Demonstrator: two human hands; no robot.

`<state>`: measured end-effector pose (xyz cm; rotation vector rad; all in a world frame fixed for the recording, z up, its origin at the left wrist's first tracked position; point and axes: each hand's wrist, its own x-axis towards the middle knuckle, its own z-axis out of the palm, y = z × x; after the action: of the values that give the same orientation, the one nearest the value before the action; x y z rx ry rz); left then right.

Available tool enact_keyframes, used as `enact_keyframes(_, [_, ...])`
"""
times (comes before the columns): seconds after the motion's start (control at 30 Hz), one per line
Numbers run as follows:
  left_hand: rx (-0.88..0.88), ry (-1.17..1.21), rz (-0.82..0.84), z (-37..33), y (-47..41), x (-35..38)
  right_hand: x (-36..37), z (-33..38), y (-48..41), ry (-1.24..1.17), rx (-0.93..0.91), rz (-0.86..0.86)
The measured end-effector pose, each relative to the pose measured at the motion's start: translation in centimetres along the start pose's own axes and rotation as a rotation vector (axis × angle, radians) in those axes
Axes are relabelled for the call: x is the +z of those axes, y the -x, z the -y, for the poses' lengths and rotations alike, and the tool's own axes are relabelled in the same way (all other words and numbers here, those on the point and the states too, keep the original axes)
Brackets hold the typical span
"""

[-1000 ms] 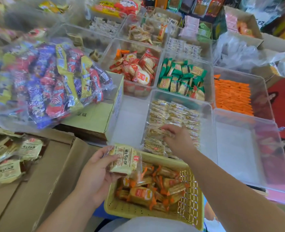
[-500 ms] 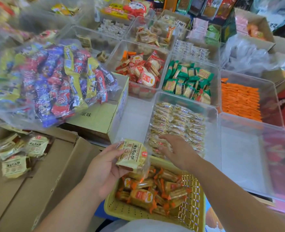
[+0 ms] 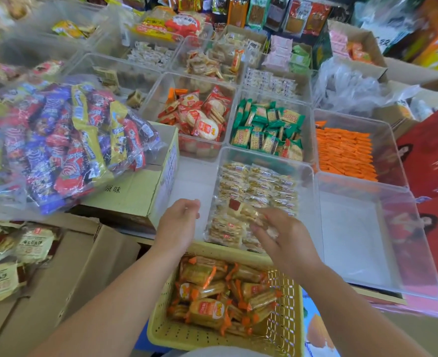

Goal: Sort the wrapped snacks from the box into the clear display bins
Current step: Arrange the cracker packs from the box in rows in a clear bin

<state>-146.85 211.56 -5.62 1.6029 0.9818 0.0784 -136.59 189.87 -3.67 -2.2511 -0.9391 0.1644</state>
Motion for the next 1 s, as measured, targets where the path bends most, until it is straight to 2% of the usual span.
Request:
enact_keyframes(0.07, [0.06,-0.283,0.074,1.3,-1.3,0.3,0.0,-0.4,-1.2,0.071,0.055,-0.03])
enact_keyframes(0.17, [0.066,-0.546,0.309,3.0,-2.4,0.9,1.0,-0.8,-3.5,0.175,0.161,-0.002])
enact_keyframes(0.23, [0.105,-0.658,0.34,3.6,-2.6,1.1,2.3,-0.9,-4.8,0.215,0.26,0.082])
enact_keyframes(0.33, [0.152,-0.768,0.313,4.0,-2.6,1.4,4.6,-1.2,-5.9,0.249,0.306,0.282])
enact_keyframes(0.43, [0.177,-0.797,0.287,4.0,-2.4,1.6,6.2,-1.4,-6.1,0.197,0.317,0.45])
enact_keyframes(0.53, [0.194,-0.804,0.261,3.9,-2.5,1.8,6.8,-1.6,-6.1,0.159,0.331,0.528])
enact_keyframes(0.8, [0.209,-0.876,0.204,3.8,-2.3,2.3,7.5,-1.7,-6.1,0.161,0.331,0.596])
enact_keyframes(0.9, [0.211,-0.852,0.205,3.7,-1.5,1.7,6.8,-1.5,-6.1,0.157,0.316,0.602])
enact_keyframes(1.0, [0.258,-0.756,0.116,4.0,0.7,-0.1,5.9,-0.9,-6.0,0.19,0.263,0.542])
